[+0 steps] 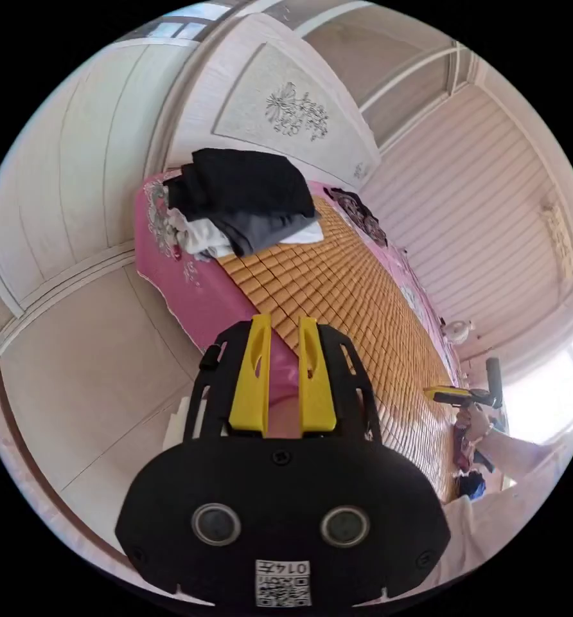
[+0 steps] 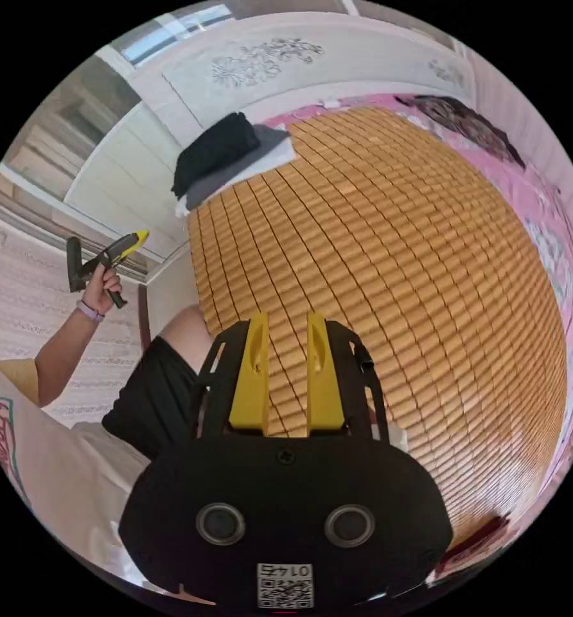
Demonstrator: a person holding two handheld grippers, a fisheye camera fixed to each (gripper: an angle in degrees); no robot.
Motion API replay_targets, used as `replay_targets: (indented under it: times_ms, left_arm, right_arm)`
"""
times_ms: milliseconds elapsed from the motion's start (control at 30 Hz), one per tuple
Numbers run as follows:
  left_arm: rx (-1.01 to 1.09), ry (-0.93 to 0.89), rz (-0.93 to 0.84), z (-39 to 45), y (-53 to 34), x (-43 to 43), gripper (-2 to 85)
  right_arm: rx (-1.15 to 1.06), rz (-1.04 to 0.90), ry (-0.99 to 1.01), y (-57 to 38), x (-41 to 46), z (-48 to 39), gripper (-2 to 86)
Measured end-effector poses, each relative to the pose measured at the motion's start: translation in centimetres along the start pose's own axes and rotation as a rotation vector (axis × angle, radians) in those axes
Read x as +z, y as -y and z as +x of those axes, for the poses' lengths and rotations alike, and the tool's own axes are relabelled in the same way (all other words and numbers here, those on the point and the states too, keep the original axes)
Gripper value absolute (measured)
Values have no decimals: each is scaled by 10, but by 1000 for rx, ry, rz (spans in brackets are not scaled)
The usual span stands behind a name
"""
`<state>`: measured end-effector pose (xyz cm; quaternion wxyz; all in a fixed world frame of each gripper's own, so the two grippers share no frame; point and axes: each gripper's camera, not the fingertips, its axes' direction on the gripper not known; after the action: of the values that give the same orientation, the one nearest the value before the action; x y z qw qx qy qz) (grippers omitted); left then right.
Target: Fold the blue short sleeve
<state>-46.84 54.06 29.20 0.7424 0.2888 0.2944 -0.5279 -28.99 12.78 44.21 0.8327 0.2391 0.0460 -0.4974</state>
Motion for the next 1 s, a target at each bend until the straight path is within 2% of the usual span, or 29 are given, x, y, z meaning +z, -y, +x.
replay_targets:
  times_ms: [67,133,200,300,500,567,733,867,933,1000]
  left_arm:
    - [97,-88,-46,30,-36,-2,12]
    - [318,-232,-101,83,-73,-1,-5]
    - [500,-320,-163,130,-92,6,-8]
    - [811,-422,-281,219,-126,26,-9]
    - [1193,-644,-438,395,-233,60,-9]
    - [1311,-691,-476,444,-278,68,-9]
    - [1505,-856,-592,576,-403,92,5]
    - [1656,-965,-617,649,-480,96,89]
    - [1743,-985,-636,683,-530,96,106]
    - [1827,-983,-622,700,-565,94,112]
  right_arm:
    - [217,-46,-27,-97,-2,29,82]
    - [430,-30,-53,-191,-18,44,80]
    - [684,64,-126,-303,-54,46,79]
    - [920,261,-226,-416,-98,38,80]
    - [1125,515,-434,-568,-150,1,91]
    - [1169,539,-515,-603,-157,-8,92]
    - [1282,541,-660,-685,-175,-5,112]
    - [1323,510,-751,-727,-190,21,133]
    - [1350,512,-748,-742,-189,36,129]
    - [1399,475,-650,-760,-182,59,81]
